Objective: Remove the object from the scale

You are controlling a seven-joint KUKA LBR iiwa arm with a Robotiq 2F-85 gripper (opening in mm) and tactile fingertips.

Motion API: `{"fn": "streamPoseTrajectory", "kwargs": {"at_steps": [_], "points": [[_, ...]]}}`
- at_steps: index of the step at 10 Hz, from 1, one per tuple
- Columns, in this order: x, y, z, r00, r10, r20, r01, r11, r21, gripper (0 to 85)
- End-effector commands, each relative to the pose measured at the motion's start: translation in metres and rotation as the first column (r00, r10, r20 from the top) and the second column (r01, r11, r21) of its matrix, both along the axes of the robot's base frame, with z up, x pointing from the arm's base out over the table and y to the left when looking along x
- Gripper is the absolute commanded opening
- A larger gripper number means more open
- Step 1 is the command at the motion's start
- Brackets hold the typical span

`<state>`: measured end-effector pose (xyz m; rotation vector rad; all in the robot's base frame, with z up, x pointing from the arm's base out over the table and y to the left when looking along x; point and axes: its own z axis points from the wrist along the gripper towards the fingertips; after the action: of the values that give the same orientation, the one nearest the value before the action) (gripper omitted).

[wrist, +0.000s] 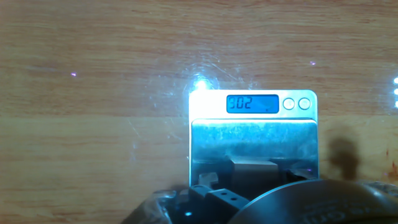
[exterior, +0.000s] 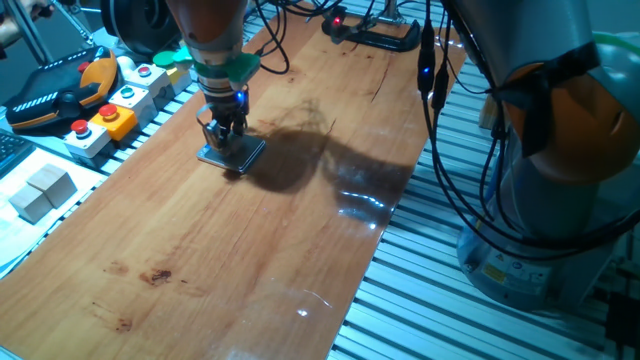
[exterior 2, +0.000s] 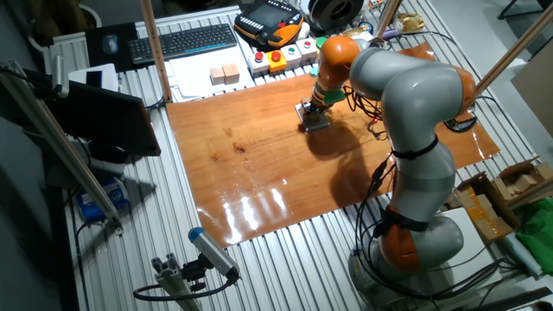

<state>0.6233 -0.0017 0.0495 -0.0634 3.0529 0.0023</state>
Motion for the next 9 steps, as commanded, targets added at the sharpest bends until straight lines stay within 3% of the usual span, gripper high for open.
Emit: {"fn": "streamPoseTrajectory", "kwargs": {"at_steps": [1, 2, 4, 5, 6, 9], "points": [[-0.0001, 0.000, 0.000, 1.000, 0.002, 0.000, -0.002, 1.000, 0.000, 54.0], [-0.0001, 0.000, 0.001, 1.000, 0.006, -0.002, -0.006, 1.000, -0.004, 50.3], [-0.0002, 0.000, 0.001, 1.000, 0.023, -0.011, -0.023, 1.000, -0.010, 33.7], [-0.0006, -0.001, 0.004, 0.999, 0.034, -0.017, -0.034, 0.999, -0.016, 12.0], [-0.0011, -0.001, 0.008, 0.999, 0.038, -0.022, -0.039, 0.999, -0.024, 0.7], [-0.0022, -0.014, 0.024, 0.999, 0.036, -0.024, -0.037, 0.998, -0.041, 0.7]]}}
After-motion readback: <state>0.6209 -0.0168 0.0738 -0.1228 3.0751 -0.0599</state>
